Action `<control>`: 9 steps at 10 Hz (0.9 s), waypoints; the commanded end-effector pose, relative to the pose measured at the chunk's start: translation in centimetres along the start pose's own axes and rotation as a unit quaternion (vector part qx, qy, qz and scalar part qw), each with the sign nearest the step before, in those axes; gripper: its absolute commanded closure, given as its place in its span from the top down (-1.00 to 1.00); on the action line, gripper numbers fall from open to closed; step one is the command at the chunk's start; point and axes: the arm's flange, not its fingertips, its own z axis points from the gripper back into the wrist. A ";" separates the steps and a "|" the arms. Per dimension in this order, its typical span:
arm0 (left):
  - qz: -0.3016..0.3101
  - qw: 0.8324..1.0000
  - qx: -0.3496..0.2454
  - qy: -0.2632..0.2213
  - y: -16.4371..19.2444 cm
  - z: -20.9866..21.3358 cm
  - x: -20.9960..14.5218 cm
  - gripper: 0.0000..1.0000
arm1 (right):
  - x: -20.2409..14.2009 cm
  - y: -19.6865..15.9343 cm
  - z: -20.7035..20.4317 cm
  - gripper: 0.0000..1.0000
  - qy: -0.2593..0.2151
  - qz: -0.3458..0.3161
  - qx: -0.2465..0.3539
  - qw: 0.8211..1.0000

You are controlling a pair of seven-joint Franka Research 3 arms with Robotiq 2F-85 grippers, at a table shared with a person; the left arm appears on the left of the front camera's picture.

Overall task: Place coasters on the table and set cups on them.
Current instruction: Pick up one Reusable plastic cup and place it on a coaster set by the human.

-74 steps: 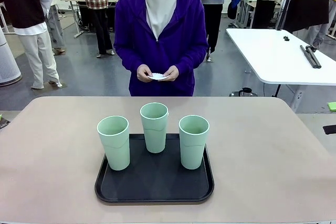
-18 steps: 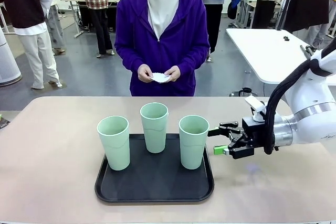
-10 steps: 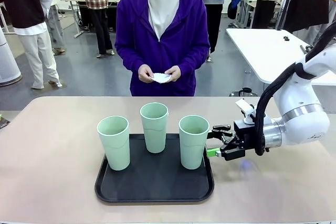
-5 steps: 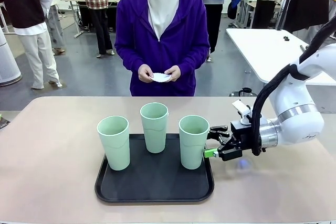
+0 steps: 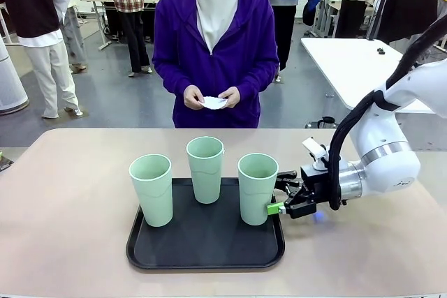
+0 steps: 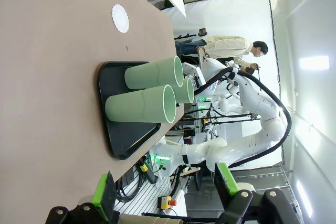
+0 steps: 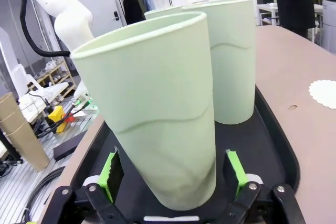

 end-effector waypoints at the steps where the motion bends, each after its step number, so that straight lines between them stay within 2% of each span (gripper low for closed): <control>1: -0.007 1.000 -0.005 0.001 0.0 0.3 0.0 1.00 | -0.4 -0.7 -1.1 1.00 0.003 0.013 -0.007 1.000; 8: -0.007 1.000 -0.005 0.001 0.0 0.3 0.0 1.00 | -0.4 -1.7 -3.0 1.00 0.001 0.018 0.016 1.000; 9: -0.007 1.000 -0.005 0.001 0.0 0.3 0.0 1.00 | -0.3 -1.6 -2.9 -0.17 -0.002 0.024 0.027 0.999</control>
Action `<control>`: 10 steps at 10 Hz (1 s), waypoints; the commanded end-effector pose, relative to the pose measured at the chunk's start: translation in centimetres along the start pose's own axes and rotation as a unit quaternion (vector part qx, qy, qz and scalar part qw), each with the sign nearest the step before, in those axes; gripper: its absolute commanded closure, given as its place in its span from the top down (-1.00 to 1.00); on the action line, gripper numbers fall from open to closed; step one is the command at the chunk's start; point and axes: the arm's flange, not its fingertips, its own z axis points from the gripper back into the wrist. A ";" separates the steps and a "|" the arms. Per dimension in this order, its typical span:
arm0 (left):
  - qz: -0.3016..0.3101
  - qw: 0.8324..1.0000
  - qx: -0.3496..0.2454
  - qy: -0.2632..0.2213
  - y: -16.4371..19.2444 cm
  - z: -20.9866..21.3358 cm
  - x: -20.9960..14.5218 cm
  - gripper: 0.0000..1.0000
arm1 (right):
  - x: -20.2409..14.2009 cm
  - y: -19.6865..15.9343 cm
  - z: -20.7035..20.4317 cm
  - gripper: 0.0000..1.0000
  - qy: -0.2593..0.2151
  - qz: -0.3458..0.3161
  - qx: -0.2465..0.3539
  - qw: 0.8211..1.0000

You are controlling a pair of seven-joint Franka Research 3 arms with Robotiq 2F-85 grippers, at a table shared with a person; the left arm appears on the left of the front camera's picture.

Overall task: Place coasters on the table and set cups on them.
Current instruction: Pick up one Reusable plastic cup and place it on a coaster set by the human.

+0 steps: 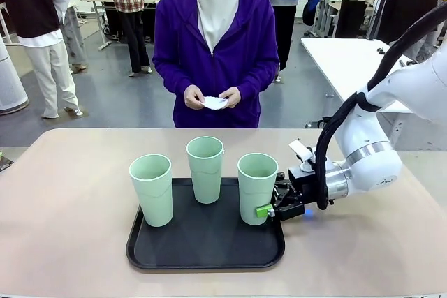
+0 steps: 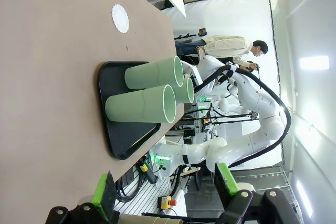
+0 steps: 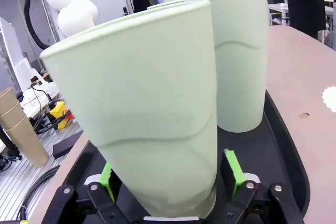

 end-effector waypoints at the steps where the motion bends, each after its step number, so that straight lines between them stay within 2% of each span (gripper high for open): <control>1: -0.007 1.000 -0.005 0.001 0.0 0.3 0.0 1.00 | -0.1 -0.3 -0.4 -0.19 -0.011 0.016 0.004 1.000; 2: -0.007 1.000 -0.005 0.001 0.0 0.3 0.0 1.00 | 0.1 0.0 -0.2 -1.00 -0.013 0.018 0.006 1.000; 4: -0.007 1.000 -0.005 0.001 0.0 0.3 0.0 1.00 | 1.2 1.2 0.3 -1.00 -0.019 0.019 0.008 1.000; 5: -0.007 1.000 -0.005 0.001 0.0 0.3 0.0 1.00 | 2.4 2.2 0.6 -0.54 -0.026 0.012 0.003 1.000; 6: -0.007 1.000 -0.005 0.001 0.0 0.3 0.0 1.00 | 4.2 3.4 1.0 -0.54 -0.024 -0.004 0.013 1.000; 8: -0.007 1.000 -0.005 0.001 0.0 0.3 0.0 1.00 | 9.4 5.1 1.8 -0.54 -0.018 0.012 0.004 1.000; 10: -0.007 1.000 -0.005 0.001 0.0 0.3 0.0 1.00 | 14.5 4.7 1.9 -0.54 -0.010 0.006 -0.003 1.000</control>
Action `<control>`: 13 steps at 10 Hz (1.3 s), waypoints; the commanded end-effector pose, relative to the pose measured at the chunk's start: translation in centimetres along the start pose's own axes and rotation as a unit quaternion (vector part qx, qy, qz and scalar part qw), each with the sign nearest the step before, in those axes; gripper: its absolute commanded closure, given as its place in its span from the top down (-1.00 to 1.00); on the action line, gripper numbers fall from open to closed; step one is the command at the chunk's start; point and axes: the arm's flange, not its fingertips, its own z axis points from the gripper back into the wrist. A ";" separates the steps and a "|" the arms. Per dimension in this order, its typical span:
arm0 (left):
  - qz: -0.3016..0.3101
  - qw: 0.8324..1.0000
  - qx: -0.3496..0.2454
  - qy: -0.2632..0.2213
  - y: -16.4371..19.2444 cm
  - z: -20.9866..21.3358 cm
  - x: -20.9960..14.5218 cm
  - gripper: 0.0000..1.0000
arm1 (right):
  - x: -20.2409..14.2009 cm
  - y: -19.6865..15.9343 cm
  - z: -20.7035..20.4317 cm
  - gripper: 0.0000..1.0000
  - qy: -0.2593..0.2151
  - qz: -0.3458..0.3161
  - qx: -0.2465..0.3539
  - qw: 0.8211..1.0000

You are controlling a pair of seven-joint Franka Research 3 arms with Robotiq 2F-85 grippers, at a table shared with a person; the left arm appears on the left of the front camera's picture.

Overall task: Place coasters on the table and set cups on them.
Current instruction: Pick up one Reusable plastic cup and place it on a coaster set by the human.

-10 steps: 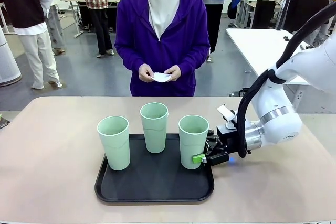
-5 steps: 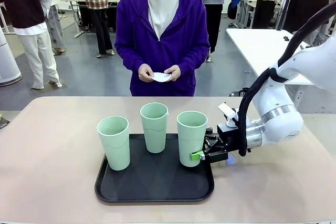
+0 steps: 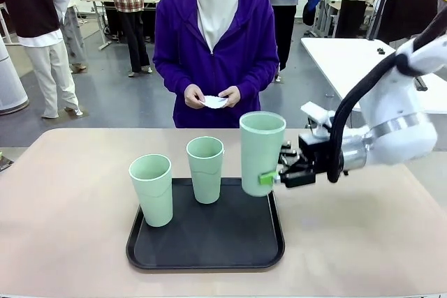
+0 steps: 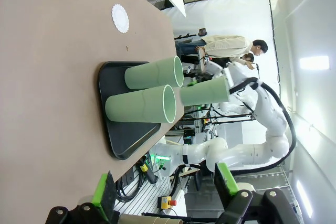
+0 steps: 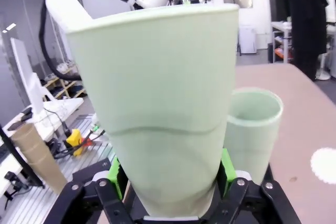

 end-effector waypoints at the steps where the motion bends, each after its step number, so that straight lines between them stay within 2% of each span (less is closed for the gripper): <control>1: -0.007 1.000 -0.005 0.000 0.0 0.3 0.0 1.00 | 4.3 -0.7 -0.5 -0.54 0.013 -0.016 -0.007 1.000; 3: -0.007 1.000 -0.005 0.000 0.0 0.3 0.0 1.00 | 8.4 -1.6 -1.3 -0.54 0.013 -0.016 -0.016 1.000; 5: -0.007 1.000 -0.005 0.000 0.0 0.3 0.0 1.00 | 10.3 -1.8 -1.4 -0.54 0.007 -0.012 -0.022 1.000; 11: -0.007 1.000 -0.005 0.000 0.0 0.3 0.0 1.00 | 10.5 -1.7 -0.9 -0.54 0.013 0.001 -0.011 1.000; 12: -0.007 1.000 -0.005 0.000 0.0 0.3 0.0 1.00 | 10.4 -1.8 -0.8 0.63 0.013 0.000 -0.013 1.000; 13: -0.007 1.000 -0.005 0.000 0.0 0.3 0.0 1.00 | 10.9 -4.7 -1.3 0.63 -0.003 0.005 -0.014 1.000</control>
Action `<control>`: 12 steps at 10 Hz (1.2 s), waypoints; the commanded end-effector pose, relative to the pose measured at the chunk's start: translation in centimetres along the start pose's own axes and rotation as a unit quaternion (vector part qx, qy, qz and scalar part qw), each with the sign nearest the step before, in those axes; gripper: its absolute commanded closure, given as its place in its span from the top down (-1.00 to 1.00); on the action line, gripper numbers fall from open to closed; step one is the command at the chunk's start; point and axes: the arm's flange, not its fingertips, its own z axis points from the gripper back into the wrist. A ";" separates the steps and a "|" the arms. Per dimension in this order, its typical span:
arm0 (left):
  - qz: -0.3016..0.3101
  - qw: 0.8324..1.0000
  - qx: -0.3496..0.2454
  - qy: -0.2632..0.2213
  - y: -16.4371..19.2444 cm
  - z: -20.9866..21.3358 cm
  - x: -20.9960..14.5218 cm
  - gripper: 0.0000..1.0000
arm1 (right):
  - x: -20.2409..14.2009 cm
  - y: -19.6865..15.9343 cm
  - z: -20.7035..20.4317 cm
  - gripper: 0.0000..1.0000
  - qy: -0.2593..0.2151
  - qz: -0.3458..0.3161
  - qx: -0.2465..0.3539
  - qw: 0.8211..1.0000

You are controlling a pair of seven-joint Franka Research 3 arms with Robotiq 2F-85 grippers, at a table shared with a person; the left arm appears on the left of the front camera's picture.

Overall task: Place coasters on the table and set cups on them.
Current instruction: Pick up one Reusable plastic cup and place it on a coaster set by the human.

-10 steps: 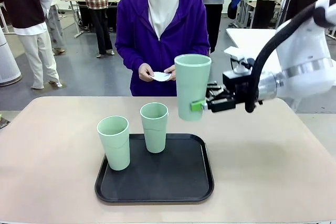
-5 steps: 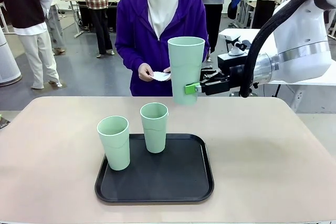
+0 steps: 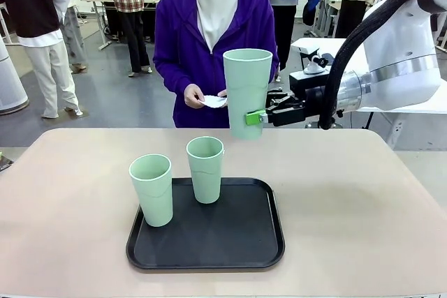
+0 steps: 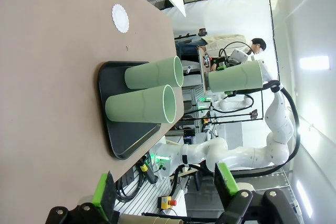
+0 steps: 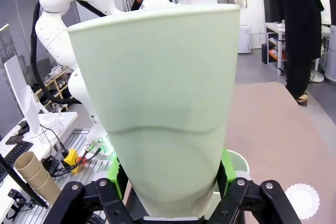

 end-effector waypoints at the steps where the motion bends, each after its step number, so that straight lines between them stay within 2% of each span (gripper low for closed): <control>1: -0.007 1.000 -0.005 0.000 0.0 0.3 0.0 1.00 | 1.0 -5.4 -1.3 0.63 -0.022 0.006 -0.003 1.000; 4: -0.007 1.000 -0.005 0.000 0.0 0.3 0.0 1.00 | 2.0 -14.1 -3.7 0.63 -0.025 0.020 -0.013 0.999; 7: -0.007 1.000 -0.005 0.000 0.0 0.3 0.0 1.00 | 1.4 -19.7 -5.3 0.63 -0.021 0.023 -0.064 0.997; 9: -0.007 1.000 -0.005 0.000 0.0 0.3 0.0 1.00 | 1.0 -21.5 -5.7 0.63 -0.026 0.027 -0.092 0.995; 11: -0.007 1.000 -0.005 0.000 0.0 0.3 0.0 1.00 | 0.4 -21.1 -6.3 0.63 -0.012 0.012 -0.117 0.993; 12: -0.007 1.000 -0.005 0.000 0.0 0.3 0.0 1.00 | 0.5 -21.2 -5.0 0.63 -0.013 0.026 -0.084 0.996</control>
